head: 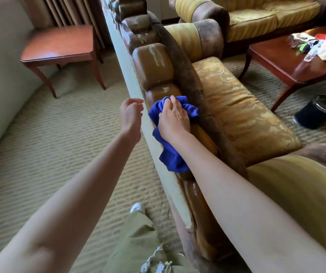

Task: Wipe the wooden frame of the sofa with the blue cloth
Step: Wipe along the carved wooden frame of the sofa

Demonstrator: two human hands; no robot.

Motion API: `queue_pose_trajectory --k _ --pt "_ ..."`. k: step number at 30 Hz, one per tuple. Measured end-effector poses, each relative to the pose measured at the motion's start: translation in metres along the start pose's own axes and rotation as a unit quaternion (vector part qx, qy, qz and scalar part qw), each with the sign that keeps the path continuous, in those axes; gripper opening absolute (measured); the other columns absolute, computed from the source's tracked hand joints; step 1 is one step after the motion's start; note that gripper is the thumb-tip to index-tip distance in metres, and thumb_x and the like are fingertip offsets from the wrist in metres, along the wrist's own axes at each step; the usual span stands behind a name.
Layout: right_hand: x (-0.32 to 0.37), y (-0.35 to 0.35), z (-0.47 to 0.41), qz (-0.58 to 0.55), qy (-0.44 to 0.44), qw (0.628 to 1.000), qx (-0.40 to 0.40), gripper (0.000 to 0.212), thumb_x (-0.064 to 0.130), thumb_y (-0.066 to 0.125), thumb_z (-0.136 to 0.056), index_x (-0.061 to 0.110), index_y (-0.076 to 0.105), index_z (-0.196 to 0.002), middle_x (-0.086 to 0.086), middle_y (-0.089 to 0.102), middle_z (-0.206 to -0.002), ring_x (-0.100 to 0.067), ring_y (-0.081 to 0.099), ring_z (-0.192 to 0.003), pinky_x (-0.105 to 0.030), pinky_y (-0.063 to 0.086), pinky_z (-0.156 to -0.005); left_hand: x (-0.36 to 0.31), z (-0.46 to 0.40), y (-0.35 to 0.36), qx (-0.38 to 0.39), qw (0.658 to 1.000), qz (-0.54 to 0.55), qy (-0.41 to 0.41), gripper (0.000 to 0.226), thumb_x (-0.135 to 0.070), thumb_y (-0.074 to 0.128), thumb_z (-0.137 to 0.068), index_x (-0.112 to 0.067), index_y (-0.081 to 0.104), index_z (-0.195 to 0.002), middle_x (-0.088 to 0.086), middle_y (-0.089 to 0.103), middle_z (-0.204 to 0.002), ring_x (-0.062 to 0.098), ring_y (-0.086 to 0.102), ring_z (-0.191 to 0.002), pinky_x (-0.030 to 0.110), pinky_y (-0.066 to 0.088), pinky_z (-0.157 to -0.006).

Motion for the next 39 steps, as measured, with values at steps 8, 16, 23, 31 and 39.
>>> queue_pose_trajectory --k 8,16,23,31,39 --pt "-0.004 -0.007 -0.064 -0.012 0.047 0.987 -0.152 0.046 0.013 0.042 -0.098 0.005 0.027 -0.141 -0.016 0.021 -0.153 -0.026 0.020 -0.143 -0.038 0.024 -0.116 -0.031 -0.063 0.029 0.108 0.975 -0.178 0.076 0.011 -0.011 0.044 -0.087 -0.014 0.054 -0.086 0.003 0.057 -0.084 0.015 0.053 -0.080 0.029 0.043 -0.072" --pt "-0.017 -0.011 -0.061 -0.148 0.124 0.939 -0.284 0.036 0.013 0.047 -0.096 0.002 0.048 -0.131 -0.013 0.048 -0.134 -0.024 0.048 -0.123 -0.026 0.038 -0.100 -0.099 -0.099 0.036 0.077 0.904 -0.229 0.352 0.007 -0.012 0.048 -0.086 -0.010 0.054 -0.085 0.001 0.051 -0.088 0.007 0.047 -0.079 0.009 0.034 -0.068" --pt "0.016 0.005 -0.040 0.001 0.047 0.942 -0.331 0.033 0.020 0.051 -0.087 0.002 0.064 -0.112 -0.018 0.058 -0.119 -0.030 0.056 -0.109 -0.037 0.046 -0.095 -0.095 -0.095 0.069 0.204 0.773 -0.268 0.538 0.019 -0.004 0.043 -0.079 0.001 0.060 -0.086 0.015 0.056 -0.090 0.028 0.051 -0.086 0.033 0.040 -0.078" --pt "0.035 0.013 -0.035 0.080 -0.030 0.937 -0.340 0.025 0.012 0.060 -0.084 0.002 0.065 -0.106 -0.019 0.061 -0.112 -0.033 0.059 -0.103 -0.041 0.050 -0.088 -0.091 -0.104 0.066 0.248 0.762 -0.215 0.559 0.022 -0.001 0.040 -0.076 0.001 0.062 -0.081 0.016 0.056 -0.085 0.020 0.043 -0.086 0.034 0.037 -0.077" --pt "0.066 0.057 -0.039 0.336 -0.215 0.896 -0.196 0.020 0.008 0.051 -0.087 0.009 0.071 -0.087 -0.008 0.068 -0.099 -0.022 0.059 -0.107 -0.032 0.037 -0.102 -0.091 -0.101 0.059 0.267 0.756 -0.224 0.553 0.026 -0.003 0.038 -0.075 0.002 0.062 -0.080 0.020 0.057 -0.090 0.020 0.041 -0.090 0.029 0.035 -0.079"
Point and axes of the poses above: each hand's wrist, its own z-axis away from the middle knuckle, its own y-axis out of the palm, x = y × z, the point moved 6 cm from there along -z, towards the middle knuckle
